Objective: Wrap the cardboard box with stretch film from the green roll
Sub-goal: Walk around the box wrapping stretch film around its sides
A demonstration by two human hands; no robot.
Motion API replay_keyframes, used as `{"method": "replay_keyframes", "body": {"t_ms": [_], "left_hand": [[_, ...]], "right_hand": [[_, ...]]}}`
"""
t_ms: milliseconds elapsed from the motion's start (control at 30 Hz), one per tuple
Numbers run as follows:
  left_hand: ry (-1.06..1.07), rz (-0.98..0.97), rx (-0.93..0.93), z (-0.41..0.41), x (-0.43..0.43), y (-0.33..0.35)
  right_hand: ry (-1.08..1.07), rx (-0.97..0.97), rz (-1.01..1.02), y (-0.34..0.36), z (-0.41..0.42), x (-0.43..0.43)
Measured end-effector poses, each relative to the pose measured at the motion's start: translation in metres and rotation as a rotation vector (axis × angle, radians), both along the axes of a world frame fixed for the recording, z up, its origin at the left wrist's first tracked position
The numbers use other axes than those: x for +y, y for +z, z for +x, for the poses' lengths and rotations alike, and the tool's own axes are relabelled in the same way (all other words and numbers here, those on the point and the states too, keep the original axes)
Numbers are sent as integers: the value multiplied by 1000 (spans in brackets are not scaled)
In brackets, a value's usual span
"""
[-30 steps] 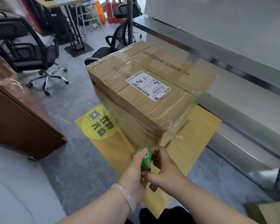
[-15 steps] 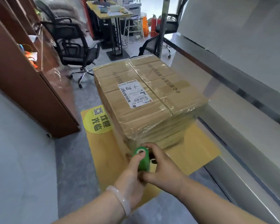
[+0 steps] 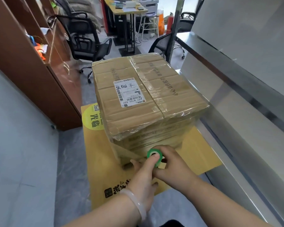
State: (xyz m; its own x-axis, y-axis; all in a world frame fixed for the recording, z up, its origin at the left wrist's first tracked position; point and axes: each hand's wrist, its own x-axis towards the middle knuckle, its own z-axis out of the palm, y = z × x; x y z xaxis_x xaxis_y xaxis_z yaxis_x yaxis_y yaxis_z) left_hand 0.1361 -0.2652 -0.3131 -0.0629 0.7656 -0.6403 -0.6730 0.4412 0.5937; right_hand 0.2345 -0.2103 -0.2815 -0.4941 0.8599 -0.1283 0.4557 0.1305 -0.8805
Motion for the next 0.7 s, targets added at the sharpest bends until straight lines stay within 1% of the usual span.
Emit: {"method": "replay_keyframes", "body": {"t_ms": [100,200,333,467,600,700], "left_hand": [[15,13,32,4,2,3],[117,-22,31,12,6,7],[282,-41,-7,28,22,8],[496,-10,47,59,42,2],[724,16,68,90,67,11],[835,18,83,108,80,15]], "right_hand": [[21,27,-88,1,2,6],[98,45,-161,2,11,16],[306,-42,-75,-2,28,44],[478,-141,-89,-1,47,79],[622,-155,-82,0,61,107],[711,-164,-79,1,70,121]]}}
